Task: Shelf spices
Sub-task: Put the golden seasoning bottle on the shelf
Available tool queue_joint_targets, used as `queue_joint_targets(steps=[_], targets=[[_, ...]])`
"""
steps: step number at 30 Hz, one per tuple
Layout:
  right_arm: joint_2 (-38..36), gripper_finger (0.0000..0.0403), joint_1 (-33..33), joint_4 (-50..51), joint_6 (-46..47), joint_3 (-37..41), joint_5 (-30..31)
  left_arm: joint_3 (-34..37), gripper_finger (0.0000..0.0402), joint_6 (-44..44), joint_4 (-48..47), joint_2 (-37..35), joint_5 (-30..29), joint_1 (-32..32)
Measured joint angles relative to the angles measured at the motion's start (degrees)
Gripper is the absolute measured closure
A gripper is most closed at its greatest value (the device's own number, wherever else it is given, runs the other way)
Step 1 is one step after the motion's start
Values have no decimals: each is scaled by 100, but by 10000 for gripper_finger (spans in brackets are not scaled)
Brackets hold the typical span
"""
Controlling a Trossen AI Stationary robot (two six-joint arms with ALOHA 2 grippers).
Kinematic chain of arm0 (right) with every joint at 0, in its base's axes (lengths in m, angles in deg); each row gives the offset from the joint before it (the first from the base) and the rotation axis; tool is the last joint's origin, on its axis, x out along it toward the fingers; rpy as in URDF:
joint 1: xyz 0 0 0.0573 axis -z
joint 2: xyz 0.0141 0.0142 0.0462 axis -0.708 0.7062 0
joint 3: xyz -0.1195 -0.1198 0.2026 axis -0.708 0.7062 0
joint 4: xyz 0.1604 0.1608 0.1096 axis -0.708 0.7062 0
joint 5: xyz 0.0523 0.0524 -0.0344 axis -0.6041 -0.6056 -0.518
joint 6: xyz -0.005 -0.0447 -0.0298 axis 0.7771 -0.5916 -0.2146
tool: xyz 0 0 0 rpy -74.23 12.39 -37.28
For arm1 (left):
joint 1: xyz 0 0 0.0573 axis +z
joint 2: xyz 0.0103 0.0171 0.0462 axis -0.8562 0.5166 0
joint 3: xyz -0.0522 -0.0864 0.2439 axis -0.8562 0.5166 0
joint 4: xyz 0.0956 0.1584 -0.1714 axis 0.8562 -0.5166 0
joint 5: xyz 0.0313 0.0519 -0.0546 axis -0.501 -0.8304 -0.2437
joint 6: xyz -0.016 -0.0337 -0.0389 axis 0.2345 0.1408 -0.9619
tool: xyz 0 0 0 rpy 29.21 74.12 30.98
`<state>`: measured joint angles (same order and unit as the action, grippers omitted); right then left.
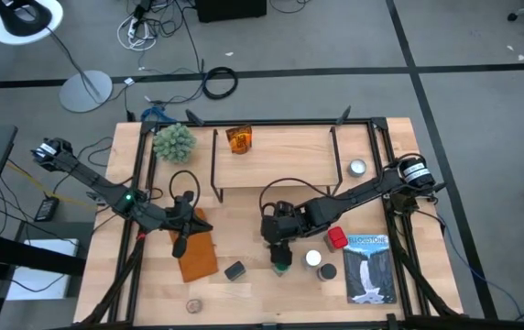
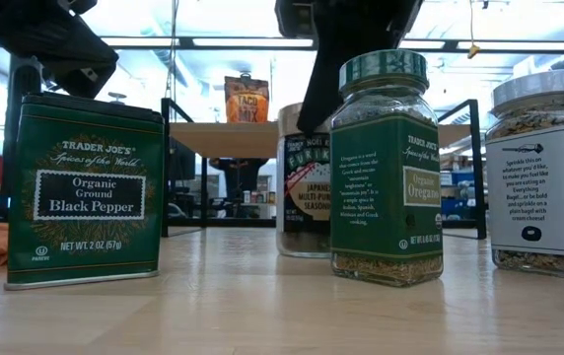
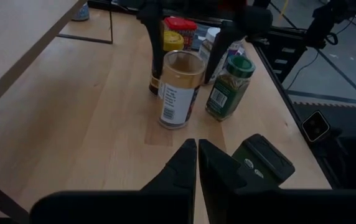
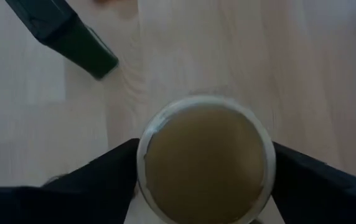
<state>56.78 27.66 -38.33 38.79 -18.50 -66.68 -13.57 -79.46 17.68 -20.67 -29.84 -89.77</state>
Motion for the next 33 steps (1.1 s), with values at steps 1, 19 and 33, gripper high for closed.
queue_joint_targets(steps=[1,19,33], targets=[[0,95,3,-10,-18,0,0,0,381,-1,0,0,0,0],[0,111,23,-3,39,-1,4,0,381,0,-1,0,0,0],[0,111,23,-1,45,-1,-2,0,381,0,-1,0,0,0]])
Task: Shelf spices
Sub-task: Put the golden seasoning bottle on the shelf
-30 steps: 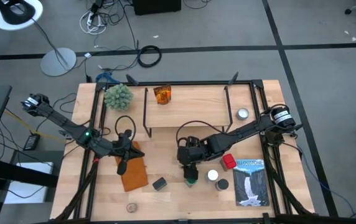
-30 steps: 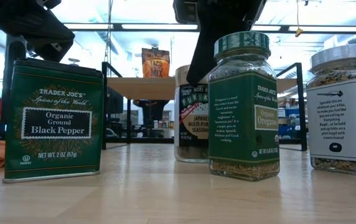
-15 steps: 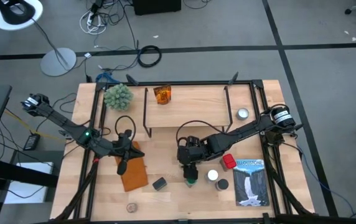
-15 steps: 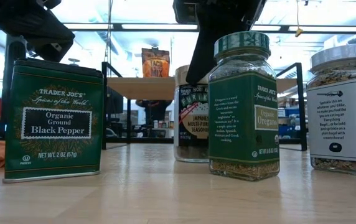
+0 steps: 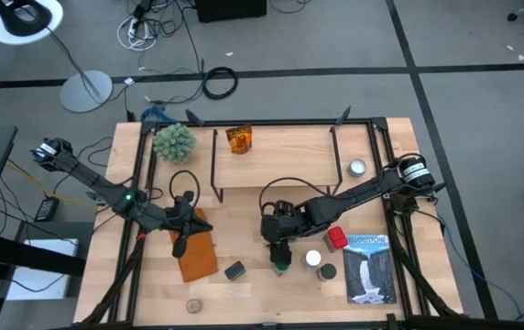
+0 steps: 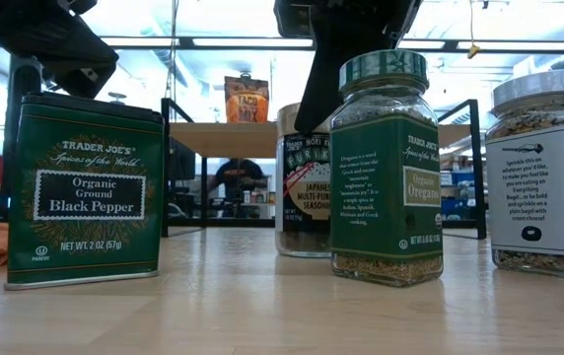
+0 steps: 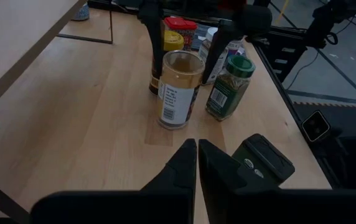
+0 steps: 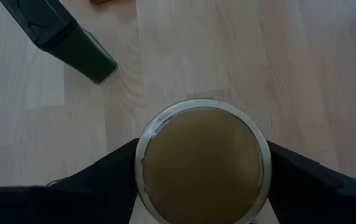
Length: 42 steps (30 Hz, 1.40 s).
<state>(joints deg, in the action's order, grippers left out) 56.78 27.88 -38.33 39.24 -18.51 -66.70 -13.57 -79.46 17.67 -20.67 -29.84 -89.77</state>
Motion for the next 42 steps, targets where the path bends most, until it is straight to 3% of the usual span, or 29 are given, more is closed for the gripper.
queue_joint_targets(steps=[27,42], targets=[[-40,123,0,54,-11,-4,-153,0,381,2,-2,2,0,1],[-991,122,281,578,-94,-4,-143,-2,381,24,-2,2,1,2]])
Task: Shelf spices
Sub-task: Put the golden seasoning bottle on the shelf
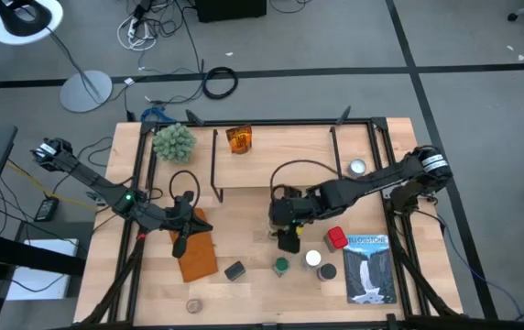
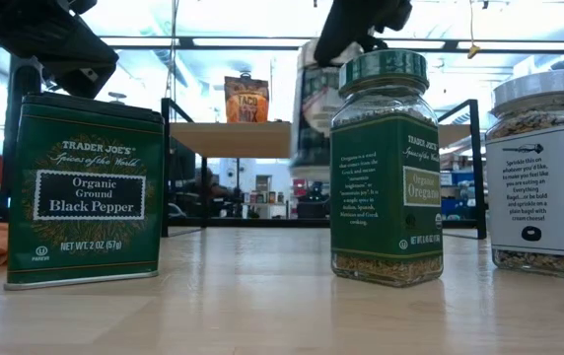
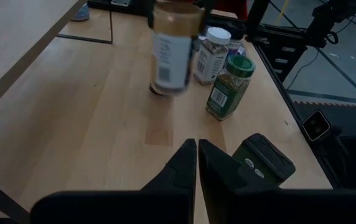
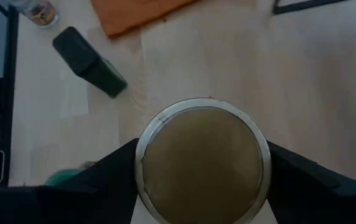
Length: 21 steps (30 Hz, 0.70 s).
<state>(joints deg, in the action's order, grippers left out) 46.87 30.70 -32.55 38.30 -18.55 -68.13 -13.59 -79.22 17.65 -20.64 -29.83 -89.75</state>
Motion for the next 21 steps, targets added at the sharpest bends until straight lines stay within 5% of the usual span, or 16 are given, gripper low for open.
queue_joint_targets(steps=[8,21], targets=[[-588,122,425,776,-76,-235,39,-1,381,12,0,0,-1,-2],[-641,122,1365,2927,-989,-2397,357,-1,381,22,0,0,-20,1]])
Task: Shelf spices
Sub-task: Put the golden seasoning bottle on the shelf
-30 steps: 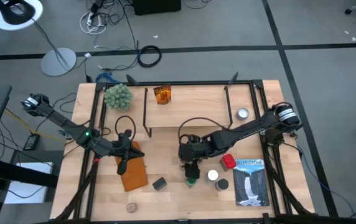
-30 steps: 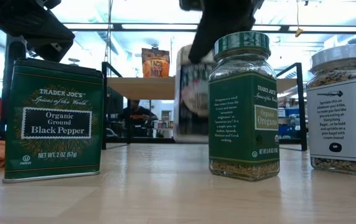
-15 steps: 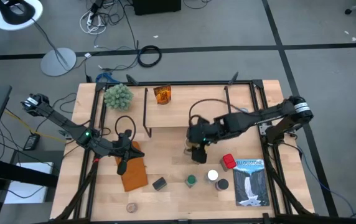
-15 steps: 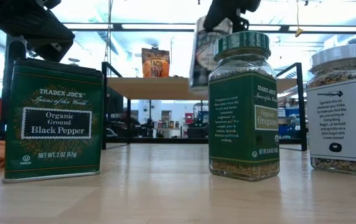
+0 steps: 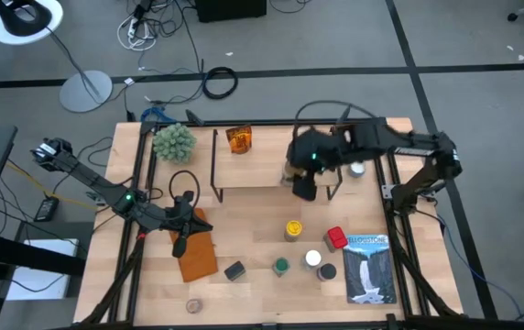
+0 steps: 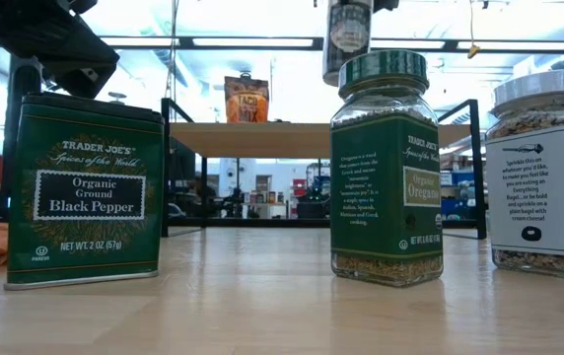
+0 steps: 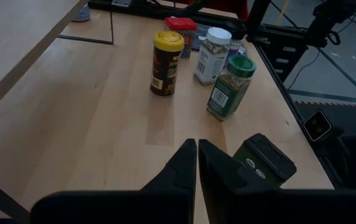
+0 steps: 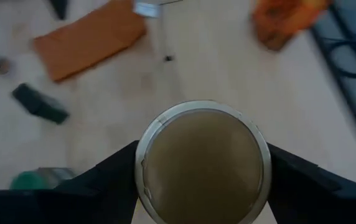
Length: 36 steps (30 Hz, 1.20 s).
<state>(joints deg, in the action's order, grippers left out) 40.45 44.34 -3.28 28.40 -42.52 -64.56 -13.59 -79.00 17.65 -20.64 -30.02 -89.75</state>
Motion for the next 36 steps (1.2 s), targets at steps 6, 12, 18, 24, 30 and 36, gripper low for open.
queue_joint_targets(steps=[6,12,18,24,30,36], targets=[[-74,122,752,663,-286,-233,60,0,381,0,-15,0,-3,0],[-95,122,1615,703,-784,-233,-537,0,381,-2,-29,0,-3,0],[-109,122,2545,693,-1274,-233,-1072,0,381,-15,-27,0,-8,0],[-116,122,3213,520,-1744,-142,-1684,0,381,-9,-35,0,-114,0],[-118,122,3737,446,-1874,557,-2207,-2,381,-9,-25,0,-237,7],[-434,121,3931,-72,-1917,1356,-2519,-2,381,-14,31,-2,-245,9]])
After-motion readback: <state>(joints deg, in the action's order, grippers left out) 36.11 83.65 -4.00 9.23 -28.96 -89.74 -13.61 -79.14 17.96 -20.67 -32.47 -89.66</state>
